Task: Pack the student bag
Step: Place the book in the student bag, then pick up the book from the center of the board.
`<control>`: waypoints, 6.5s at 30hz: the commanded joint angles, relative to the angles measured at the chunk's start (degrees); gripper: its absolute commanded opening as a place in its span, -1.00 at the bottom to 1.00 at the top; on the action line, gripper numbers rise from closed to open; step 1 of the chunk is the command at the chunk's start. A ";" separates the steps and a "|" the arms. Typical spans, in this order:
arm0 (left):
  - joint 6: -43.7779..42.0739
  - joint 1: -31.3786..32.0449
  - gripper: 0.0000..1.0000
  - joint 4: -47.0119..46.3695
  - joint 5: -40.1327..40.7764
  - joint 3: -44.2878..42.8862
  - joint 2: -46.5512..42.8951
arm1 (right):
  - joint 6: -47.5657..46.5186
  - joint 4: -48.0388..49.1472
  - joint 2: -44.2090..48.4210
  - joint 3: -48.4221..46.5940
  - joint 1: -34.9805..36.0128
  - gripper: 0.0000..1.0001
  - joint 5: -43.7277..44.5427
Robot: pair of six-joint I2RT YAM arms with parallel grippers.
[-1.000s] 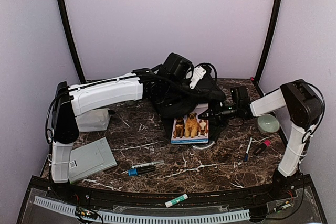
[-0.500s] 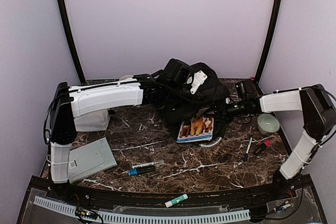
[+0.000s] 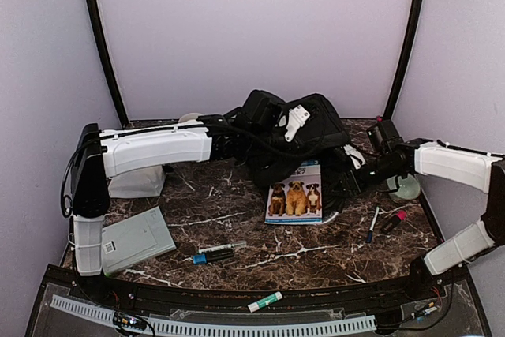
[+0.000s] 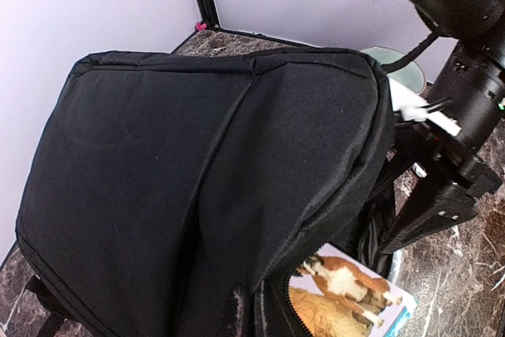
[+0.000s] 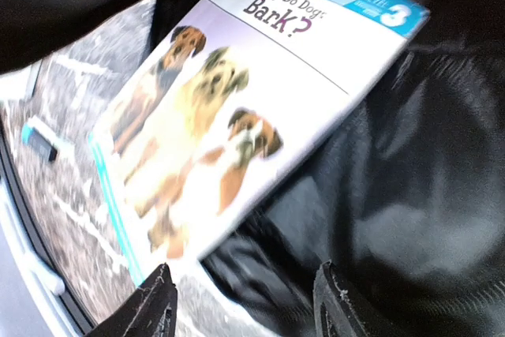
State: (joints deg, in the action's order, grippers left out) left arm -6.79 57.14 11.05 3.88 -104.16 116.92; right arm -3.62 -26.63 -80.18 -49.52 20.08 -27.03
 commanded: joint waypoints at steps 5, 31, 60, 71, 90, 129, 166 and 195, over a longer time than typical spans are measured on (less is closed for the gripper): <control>2.26 -1.31 -1.00 -3.32 0.80 1.01 -4.14 | -16.57 -6.27 7.36 2.09 1.75 0.14 -1.51; 4.63 -1.69 -1.00 2.49 -0.69 -2.49 -3.59 | -32.46 3.48 -0.20 -3.75 35.26 0.28 21.77; 4.94 -1.69 -1.00 5.25 -2.96 -2.99 -4.91 | -29.61 16.05 -20.12 -11.77 40.72 0.08 46.03; 5.61 -1.69 -1.00 5.29 -4.92 -3.09 -5.21 | -35.15 23.81 -22.64 -9.77 34.40 -0.09 51.98; 4.59 -1.69 -1.00 5.65 -4.43 -2.84 -5.39 | -34.47 22.07 -20.35 -8.67 32.40 0.08 45.23; 3.75 -1.76 -1.00 3.05 -2.81 2.15 -5.08 | -37.62 25.17 -24.47 -7.85 35.97 -0.39 56.12; 27.96 -9.78 0.40 33.46 9.87 33.07 -32.04 | -24.90 -9.10 2.54 -16.13 26.93 -0.09 -2.43; 55.35 -52.02 0.98 43.31 -0.67 65.56 -57.74 | -21.06 0.93 -12.88 -19.00 28.03 -0.02 -11.53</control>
State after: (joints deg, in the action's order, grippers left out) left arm 43.09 6.87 50.41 3.60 -41.01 58.70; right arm -24.12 -27.86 -94.50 -69.25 47.97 -36.64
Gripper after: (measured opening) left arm 0.991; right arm 0.490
